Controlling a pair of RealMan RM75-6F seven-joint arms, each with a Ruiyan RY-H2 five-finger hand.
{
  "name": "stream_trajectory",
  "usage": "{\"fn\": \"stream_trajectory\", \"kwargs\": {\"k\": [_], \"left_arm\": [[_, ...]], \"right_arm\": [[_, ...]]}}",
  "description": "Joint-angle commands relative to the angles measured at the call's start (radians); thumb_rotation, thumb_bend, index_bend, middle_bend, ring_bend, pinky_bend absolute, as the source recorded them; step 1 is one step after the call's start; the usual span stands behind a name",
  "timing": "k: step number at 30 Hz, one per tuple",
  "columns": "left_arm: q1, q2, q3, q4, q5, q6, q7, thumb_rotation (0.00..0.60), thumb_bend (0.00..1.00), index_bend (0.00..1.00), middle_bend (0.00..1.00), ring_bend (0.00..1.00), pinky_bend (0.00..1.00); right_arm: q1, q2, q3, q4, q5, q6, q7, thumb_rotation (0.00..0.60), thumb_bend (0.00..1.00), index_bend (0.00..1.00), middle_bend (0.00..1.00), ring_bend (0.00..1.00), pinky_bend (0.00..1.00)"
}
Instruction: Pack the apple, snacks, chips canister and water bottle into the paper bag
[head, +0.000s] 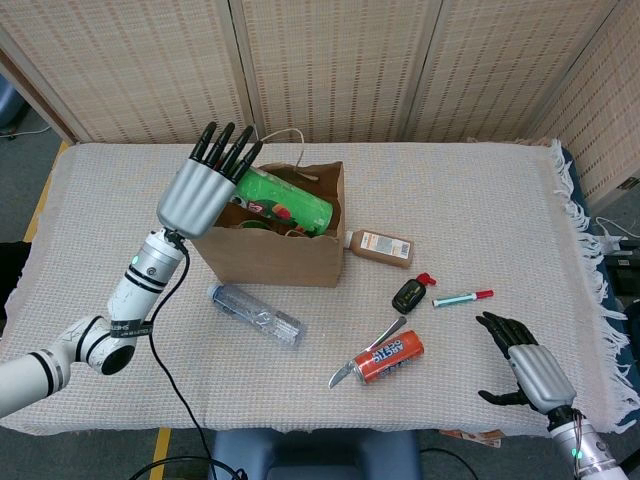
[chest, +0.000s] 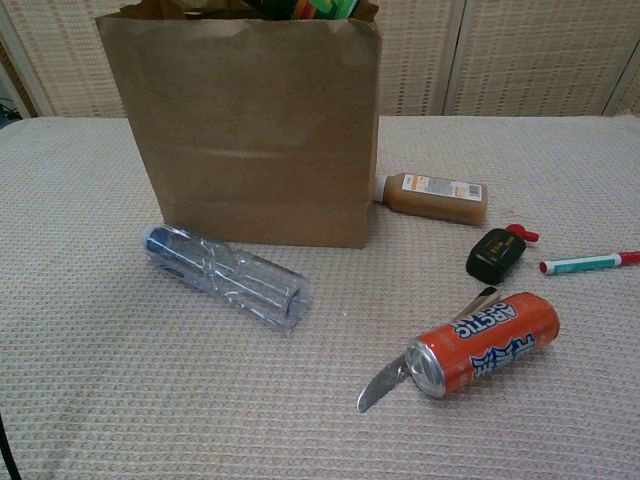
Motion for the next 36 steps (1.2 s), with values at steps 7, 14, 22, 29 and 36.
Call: {"fn": "stream_trajectory", "kwargs": {"k": [7,14,22,29,36], "left_arm": [[-0.047,-0.064,0.018,0.108,-0.005,0.022,0.12,0.6,0.47,0.01,0.0,0.02,0.11],[-0.048,-0.079,0.061,0.175,0.029,0.036,0.142,0.6,0.47,0.01,0.0,0.0,0.11],[-0.052,-0.052,0.159,0.252,0.192,0.063,0.111,0.6,0.47,0.0,0.0,0.0,0.08],[-0.051,-0.051,0.16,0.253,0.206,0.075,0.098,0.6,0.47,0.0,0.0,0.0,0.05],[-0.056,-0.06,0.159,0.245,0.225,0.085,0.072,0.6,0.4,0.0,0.0,0.0,0.0]], "right_arm": [[0.002,0.002,-0.001,0.001,-0.004,-0.001,0.006,0.6,0.0,0.0,0.0,0.0,0.0],[0.002,0.003,-0.001,0.002,-0.003,-0.002,0.007,0.6,0.0,0.0,0.0,0.0,0.0],[0.001,0.0,0.0,0.0,0.0,-0.002,-0.001,0.6,0.0,0.0,0.0,0.0,0.0],[0.0,-0.002,0.002,0.0,0.004,0.001,-0.006,0.6,0.0,0.0,0.0,0.0,0.0],[0.0,0.0,0.001,-0.001,0.004,-0.001,-0.005,0.6,0.0,0.0,0.0,0.0,0.0]]}}
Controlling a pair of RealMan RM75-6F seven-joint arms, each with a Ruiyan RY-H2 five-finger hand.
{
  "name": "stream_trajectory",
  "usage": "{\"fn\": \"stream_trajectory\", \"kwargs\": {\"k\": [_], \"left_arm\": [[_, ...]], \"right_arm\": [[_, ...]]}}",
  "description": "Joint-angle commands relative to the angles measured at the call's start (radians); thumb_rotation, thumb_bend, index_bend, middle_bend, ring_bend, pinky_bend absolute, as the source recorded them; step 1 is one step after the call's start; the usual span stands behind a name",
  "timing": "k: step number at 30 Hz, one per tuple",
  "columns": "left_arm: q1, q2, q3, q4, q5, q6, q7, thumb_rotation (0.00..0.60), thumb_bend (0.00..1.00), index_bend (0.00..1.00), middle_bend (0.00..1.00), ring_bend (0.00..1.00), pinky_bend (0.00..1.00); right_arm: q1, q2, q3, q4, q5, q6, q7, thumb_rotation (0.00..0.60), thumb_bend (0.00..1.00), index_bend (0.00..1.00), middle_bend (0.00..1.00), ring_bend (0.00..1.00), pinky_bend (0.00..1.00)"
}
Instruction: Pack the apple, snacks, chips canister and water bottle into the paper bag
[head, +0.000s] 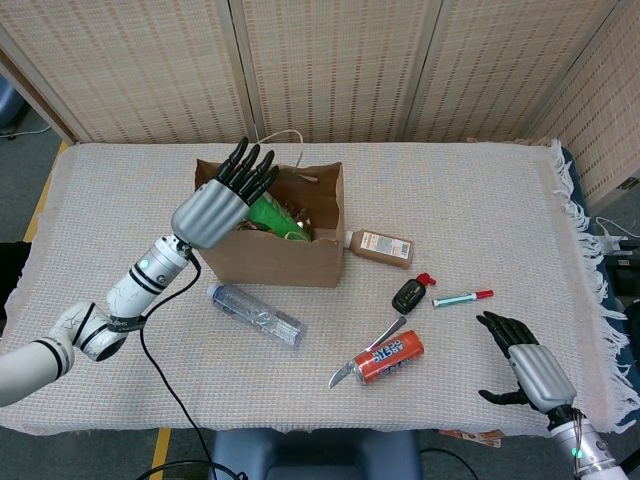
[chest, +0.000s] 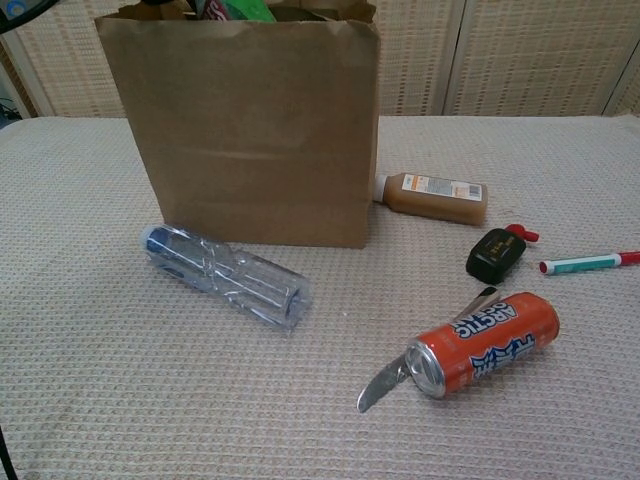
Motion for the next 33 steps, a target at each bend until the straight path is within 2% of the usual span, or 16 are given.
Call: {"fn": "stream_trajectory", "kwargs": {"k": [1,6,10,12,13,14,15,16,17,18,19,21,25,27,30,33], "left_arm": [[0.003,-0.014,-0.016,-0.004,-0.018,0.011,-0.011,0.6,0.4,0.0,0.0,0.0,0.0],[0.023,-0.058,-0.082,-0.036,-0.127,0.032,-0.001,0.6,0.4,0.0,0.0,0.0,0.0],[0.02,-0.032,-0.04,-0.059,-0.092,-0.005,0.024,0.6,0.41,0.16,0.0,0.0,0.03],[0.024,-0.034,-0.035,-0.075,-0.095,-0.011,0.009,0.6,0.41,0.05,0.0,0.11,0.19],[0.025,-0.038,-0.037,-0.081,-0.1,-0.011,0.003,0.6,0.41,0.0,0.01,0.25,0.33],[0.025,-0.04,-0.039,-0.085,-0.1,-0.01,0.0,0.6,0.41,0.0,0.09,0.4,0.44],[0.022,-0.04,-0.038,-0.084,-0.095,-0.01,0.001,0.6,0.41,0.0,0.18,0.48,0.48],[0.019,-0.037,-0.035,-0.083,-0.089,-0.014,0.005,0.6,0.41,0.0,0.31,0.5,0.46],[0.018,-0.035,-0.034,-0.083,-0.087,-0.017,0.008,0.6,0.41,0.0,0.36,0.42,0.36],[0.016,-0.031,-0.033,-0.084,-0.085,-0.021,0.016,0.6,0.42,0.02,0.3,0.29,0.26],[0.015,-0.029,-0.034,-0.086,-0.086,-0.023,0.027,0.6,0.42,0.09,0.17,0.14,0.14],[0.013,-0.027,-0.032,-0.092,-0.08,-0.024,0.041,0.6,0.42,0.22,0.0,0.0,0.02],[0.015,-0.038,-0.033,-0.086,-0.068,-0.005,0.025,0.6,0.42,0.0,0.0,0.0,0.0],[0.015,-0.046,-0.036,-0.079,-0.06,0.01,0.006,0.6,0.42,0.0,0.0,0.01,0.02],[0.017,-0.052,-0.04,-0.071,-0.058,0.021,-0.004,0.6,0.42,0.0,0.0,0.14,0.12],[0.017,-0.047,-0.045,-0.08,-0.073,0.009,0.027,0.6,0.42,0.0,0.0,0.03,0.06]], "right_arm": [[0.0,0.001,-0.001,-0.001,-0.002,-0.001,0.001,0.6,0.0,0.0,0.0,0.0,0.0],[0.001,0.003,-0.002,0.0,-0.003,-0.002,0.005,0.6,0.0,0.0,0.0,0.0,0.0],[0.002,0.005,-0.003,-0.002,-0.004,-0.005,0.003,0.6,0.0,0.0,0.0,0.0,0.0],[0.001,0.005,-0.003,-0.002,-0.004,-0.004,0.001,0.6,0.0,0.0,0.0,0.0,0.0],[0.001,0.005,-0.003,-0.002,-0.004,-0.004,0.001,0.6,0.0,0.0,0.0,0.0,0.0],[0.001,0.005,-0.003,-0.002,-0.004,-0.004,0.0,0.6,0.0,0.0,0.0,0.0,0.0],[0.001,0.004,-0.003,-0.002,-0.003,-0.004,-0.001,0.6,0.0,0.0,0.0,0.0,0.0],[0.001,0.004,-0.003,-0.002,-0.002,-0.003,-0.002,0.6,0.0,0.0,0.0,0.0,0.0],[0.001,0.004,-0.003,-0.002,-0.001,-0.004,-0.002,0.6,0.0,0.0,0.0,0.0,0.0],[0.001,0.003,-0.003,-0.001,0.0,-0.005,-0.003,0.6,0.0,0.0,0.0,0.0,0.0],[0.001,0.003,-0.003,-0.001,0.0,-0.005,-0.004,0.6,0.0,0.0,0.0,0.0,0.0],[0.002,0.004,-0.003,-0.002,0.001,-0.007,-0.005,0.6,0.0,0.0,0.0,0.0,0.0],[0.0,0.004,-0.002,-0.002,0.0,-0.004,-0.004,0.6,0.0,0.0,0.0,0.0,0.0],[0.001,0.004,-0.002,-0.002,-0.001,-0.004,-0.003,0.6,0.0,0.0,0.0,0.0,0.0],[0.001,0.005,-0.003,-0.002,-0.002,-0.005,-0.003,0.6,0.0,0.0,0.0,0.0,0.0],[0.002,0.005,-0.003,-0.002,-0.001,-0.005,-0.003,0.6,0.0,0.0,0.0,0.0,0.0]]}}
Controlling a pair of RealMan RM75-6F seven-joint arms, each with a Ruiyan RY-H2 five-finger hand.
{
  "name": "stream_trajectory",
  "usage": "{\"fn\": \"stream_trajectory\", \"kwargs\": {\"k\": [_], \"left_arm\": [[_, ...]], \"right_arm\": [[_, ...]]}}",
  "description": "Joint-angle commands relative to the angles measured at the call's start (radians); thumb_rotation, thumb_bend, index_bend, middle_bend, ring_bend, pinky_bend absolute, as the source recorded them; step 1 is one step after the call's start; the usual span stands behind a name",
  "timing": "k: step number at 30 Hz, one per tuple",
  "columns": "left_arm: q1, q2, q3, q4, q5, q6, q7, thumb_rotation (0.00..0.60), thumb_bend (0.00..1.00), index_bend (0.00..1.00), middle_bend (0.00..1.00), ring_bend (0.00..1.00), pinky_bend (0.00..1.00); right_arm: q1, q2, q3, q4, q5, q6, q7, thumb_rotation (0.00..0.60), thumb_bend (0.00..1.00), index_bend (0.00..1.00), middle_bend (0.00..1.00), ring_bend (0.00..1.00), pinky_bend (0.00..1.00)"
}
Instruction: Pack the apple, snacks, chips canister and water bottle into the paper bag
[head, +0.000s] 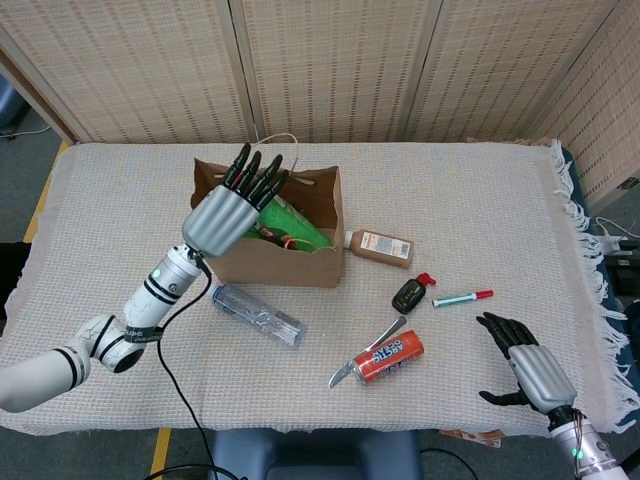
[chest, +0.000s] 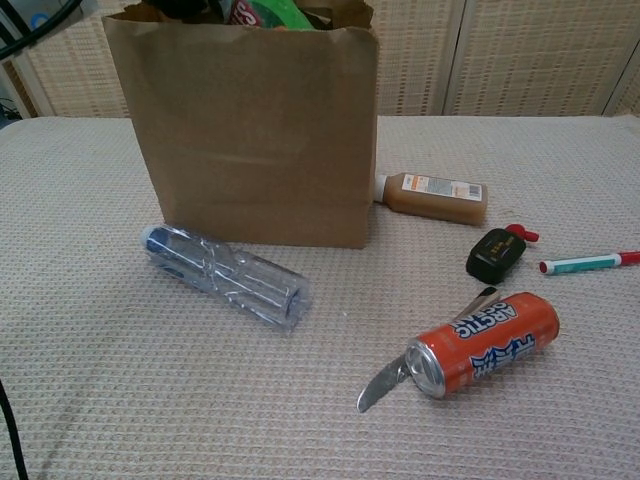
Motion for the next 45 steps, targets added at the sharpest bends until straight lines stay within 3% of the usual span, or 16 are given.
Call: {"fn": "stream_trajectory", "kwargs": {"k": [1,6,10,14,22,30,35,45], "left_arm": [[0.0,0.005,-0.004,-0.011,-0.009,-0.011,0.032,0.6,0.42,0.0,0.0,0.0,0.02],[0.0,0.006,-0.013,-0.026,-0.016,-0.006,0.042,0.6,0.42,0.0,0.0,0.0,0.0],[-0.023,0.012,-0.014,0.014,0.048,0.028,0.05,0.6,0.42,0.0,0.0,0.0,0.0],[-0.046,0.018,0.06,0.054,0.146,-0.011,0.074,0.6,0.42,0.0,0.0,0.0,0.0],[-0.14,0.048,0.121,0.102,0.284,-0.103,0.071,0.6,0.41,0.0,0.0,0.0,0.0],[-0.131,-0.013,0.065,0.128,0.229,-0.077,0.088,0.6,0.41,0.0,0.0,0.0,0.0],[-0.112,-0.049,-0.002,0.122,0.147,-0.033,0.071,0.6,0.41,0.0,0.0,0.0,0.0],[-0.103,-0.081,-0.057,0.118,0.06,-0.01,0.062,0.6,0.34,0.0,0.0,0.0,0.0]], "right_arm": [[0.0,0.0,0.0,-0.001,0.001,0.0,-0.001,0.6,0.0,0.0,0.0,0.0,0.0],[0.0,0.002,0.0,-0.002,0.0,0.0,0.001,0.6,0.0,0.0,0.0,0.0,0.0],[0.0,0.002,0.0,-0.001,0.0,0.001,0.003,0.6,0.0,0.0,0.0,0.0,0.0],[0.001,0.001,-0.001,-0.001,0.002,-0.004,-0.001,0.6,0.0,0.0,0.0,0.0,0.0],[-0.001,-0.002,0.004,0.001,0.011,0.0,-0.003,0.6,0.0,0.0,0.0,0.0,0.0],[-0.001,0.005,0.004,-0.002,0.012,0.0,0.007,0.6,0.0,0.0,0.0,0.0,0.0],[-0.001,0.008,0.003,-0.002,0.008,-0.001,0.01,0.6,0.0,0.0,0.0,0.0,0.0],[-0.002,0.009,0.003,-0.005,0.01,0.0,0.005,0.6,0.0,0.0,0.0,0.0,0.0]]}}
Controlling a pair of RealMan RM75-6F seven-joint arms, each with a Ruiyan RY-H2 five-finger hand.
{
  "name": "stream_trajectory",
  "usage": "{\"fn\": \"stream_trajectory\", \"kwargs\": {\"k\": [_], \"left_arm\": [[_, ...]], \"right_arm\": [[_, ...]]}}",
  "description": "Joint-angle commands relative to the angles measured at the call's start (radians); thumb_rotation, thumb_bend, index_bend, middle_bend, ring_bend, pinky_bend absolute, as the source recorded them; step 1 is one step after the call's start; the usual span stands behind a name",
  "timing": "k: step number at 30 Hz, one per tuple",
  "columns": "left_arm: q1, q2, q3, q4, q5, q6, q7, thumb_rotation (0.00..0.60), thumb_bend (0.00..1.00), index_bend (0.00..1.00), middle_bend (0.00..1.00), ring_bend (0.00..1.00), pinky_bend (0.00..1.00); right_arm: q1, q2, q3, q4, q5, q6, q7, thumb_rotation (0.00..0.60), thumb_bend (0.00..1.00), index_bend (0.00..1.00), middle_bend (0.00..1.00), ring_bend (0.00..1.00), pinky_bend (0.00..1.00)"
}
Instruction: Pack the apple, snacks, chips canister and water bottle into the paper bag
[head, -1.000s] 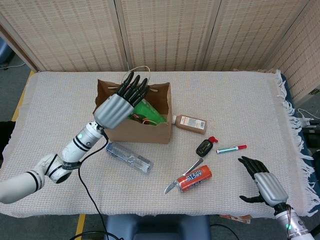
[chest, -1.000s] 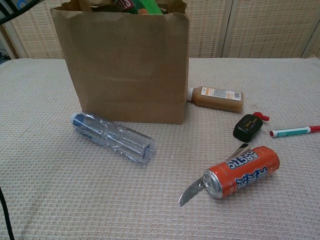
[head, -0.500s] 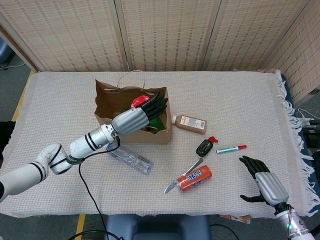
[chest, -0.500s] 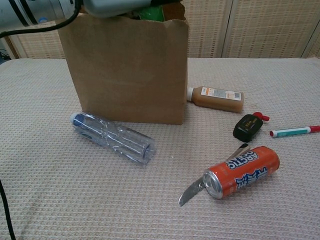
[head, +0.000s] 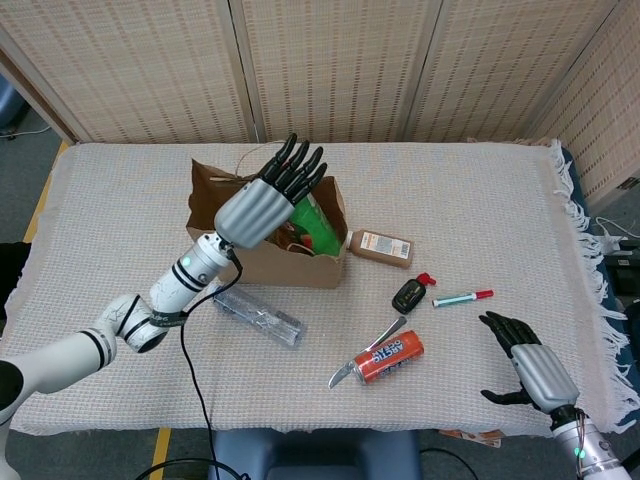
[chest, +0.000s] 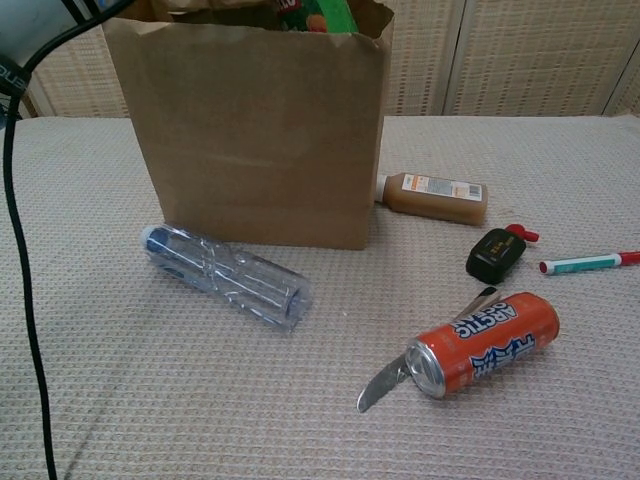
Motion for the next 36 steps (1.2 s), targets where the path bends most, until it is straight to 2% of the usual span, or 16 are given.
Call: {"fn": "stream_trajectory", "kwargs": {"k": [1,5,8,10,15,17,19,22,24,25,28,29,31,33,36], "left_arm": [[0.005,-0.009,-0.008,-0.005,-0.021,0.001,0.01,0.6,0.34,0.0,0.0,0.0,0.0],[-0.002,-0.001,0.016,0.004,-0.003,-0.017,0.036,0.6,0.34,0.0,0.0,0.0,0.0],[-0.017,0.019,0.048,0.012,0.043,-0.034,0.046,0.6,0.37,0.0,0.0,0.0,0.0],[-0.018,0.018,0.049,0.011,0.045,-0.03,0.034,0.6,0.38,0.0,0.0,0.0,0.0],[-0.006,-0.029,-0.026,-0.006,-0.047,0.015,0.004,0.6,0.38,0.0,0.0,0.0,0.0],[-0.008,-0.04,-0.038,-0.005,-0.058,0.028,0.012,0.6,0.38,0.0,0.0,0.0,0.0],[-0.014,-0.03,0.0,0.003,-0.026,0.004,0.042,0.6,0.38,0.0,0.0,0.0,0.0],[-0.022,0.001,0.1,0.017,0.066,-0.051,0.074,0.6,0.38,0.0,0.0,0.0,0.0],[-0.021,0.009,0.133,0.025,0.097,-0.064,0.079,0.6,0.38,0.0,0.0,0.0,0.0],[-0.016,0.003,0.122,0.027,0.084,-0.057,0.069,0.6,0.38,0.0,0.0,0.0,0.0],[0.02,-0.05,0.02,0.006,-0.051,-0.002,0.031,0.6,0.38,0.0,0.0,0.0,0.0],[0.023,-0.057,0.009,-0.007,-0.071,-0.002,0.044,0.6,0.38,0.0,0.0,0.0,0.0],[0.002,-0.016,0.06,-0.014,-0.006,-0.045,0.085,0.6,0.37,0.0,0.0,0.0,0.0],[-0.019,0.022,0.106,-0.026,0.067,-0.064,0.066,0.6,0.36,0.0,0.0,0.0,0.0],[-0.013,-0.002,0.07,-0.026,0.031,-0.04,0.041,0.6,0.35,0.0,0.0,0.0,0.0]], "right_arm": [[0.0,0.0,0.001,0.001,0.001,0.0,0.0,0.6,0.0,0.0,0.0,0.0,0.0],[0.0,0.0,0.0,0.0,0.0,-0.001,-0.001,0.6,0.0,0.0,0.0,0.0,0.0],[0.0,0.001,0.0,-0.001,0.001,-0.001,0.001,0.6,0.0,0.0,0.0,0.0,0.0],[0.0,0.002,0.0,-0.001,0.001,-0.002,0.003,0.6,0.0,0.0,0.0,0.0,0.0],[-0.001,0.003,0.0,-0.002,0.002,-0.001,0.005,0.6,0.0,0.0,0.0,0.0,0.0],[-0.001,0.003,0.001,-0.001,0.003,0.0,0.006,0.6,0.0,0.0,0.0,0.0,0.0],[0.0,0.003,0.001,-0.001,0.004,-0.003,0.004,0.6,0.0,0.0,0.0,0.0,0.0],[0.0,0.004,0.0,-0.003,0.003,-0.004,0.004,0.6,0.0,0.0,0.0,0.0,0.0],[-0.001,0.005,0.0,-0.003,0.001,-0.002,0.005,0.6,0.0,0.0,0.0,0.0,0.0],[-0.001,0.005,-0.001,-0.003,0.001,-0.002,0.006,0.6,0.0,0.0,0.0,0.0,0.0],[-0.002,0.006,-0.001,-0.003,-0.001,0.001,0.009,0.6,0.0,0.0,0.0,0.0,0.0],[-0.002,0.006,0.0,-0.003,0.0,0.001,0.009,0.6,0.0,0.0,0.0,0.0,0.0],[-0.001,0.005,0.002,-0.003,0.005,-0.001,0.009,0.6,0.0,0.0,0.0,0.0,0.0],[0.001,0.004,0.002,-0.004,0.008,-0.006,0.006,0.6,0.0,0.0,0.0,0.0,0.0],[-0.001,0.005,0.0,-0.005,0.003,-0.003,0.002,0.6,0.0,0.0,0.0,0.0,0.0]]}}
